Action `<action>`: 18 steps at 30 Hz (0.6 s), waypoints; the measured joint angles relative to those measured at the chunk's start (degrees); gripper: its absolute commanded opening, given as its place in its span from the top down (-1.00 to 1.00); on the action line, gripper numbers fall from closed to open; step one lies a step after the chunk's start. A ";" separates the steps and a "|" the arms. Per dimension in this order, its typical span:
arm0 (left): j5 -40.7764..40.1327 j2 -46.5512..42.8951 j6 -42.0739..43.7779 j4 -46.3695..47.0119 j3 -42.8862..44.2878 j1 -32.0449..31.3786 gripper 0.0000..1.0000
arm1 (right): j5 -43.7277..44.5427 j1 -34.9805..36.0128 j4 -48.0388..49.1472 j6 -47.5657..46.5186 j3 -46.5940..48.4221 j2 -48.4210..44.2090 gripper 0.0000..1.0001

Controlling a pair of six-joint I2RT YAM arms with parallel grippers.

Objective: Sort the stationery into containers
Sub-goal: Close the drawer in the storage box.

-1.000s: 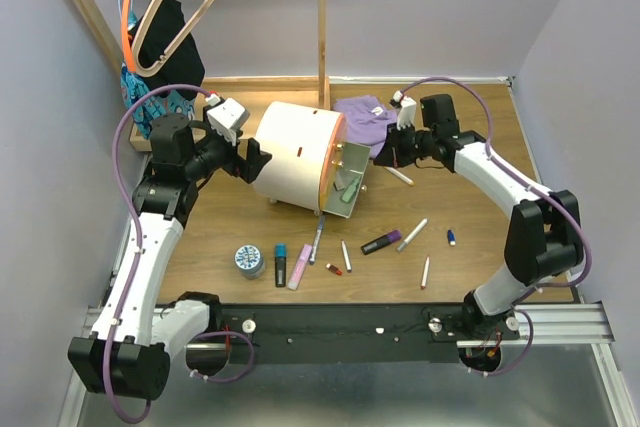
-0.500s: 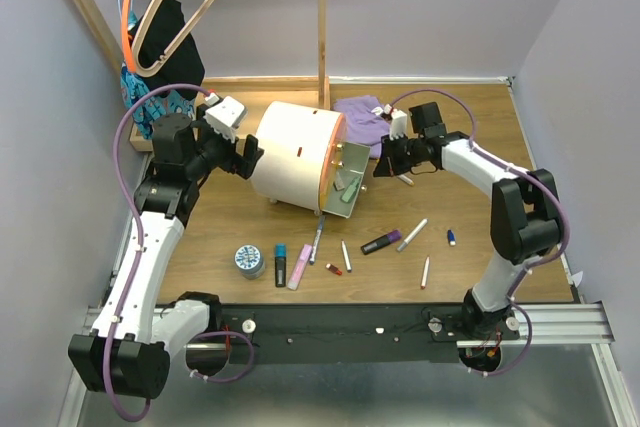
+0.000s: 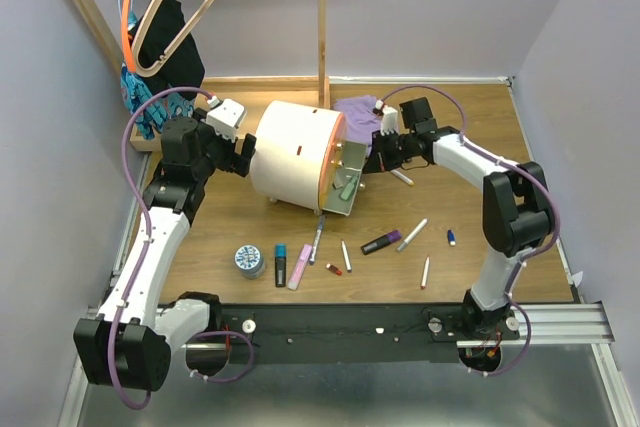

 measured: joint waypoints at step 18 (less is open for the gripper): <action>2.60 2.36 -2.12 4.04 -0.09 0.04 -0.91 | -2.73 3.41 2.01 5.53 4.85 5.95 0.96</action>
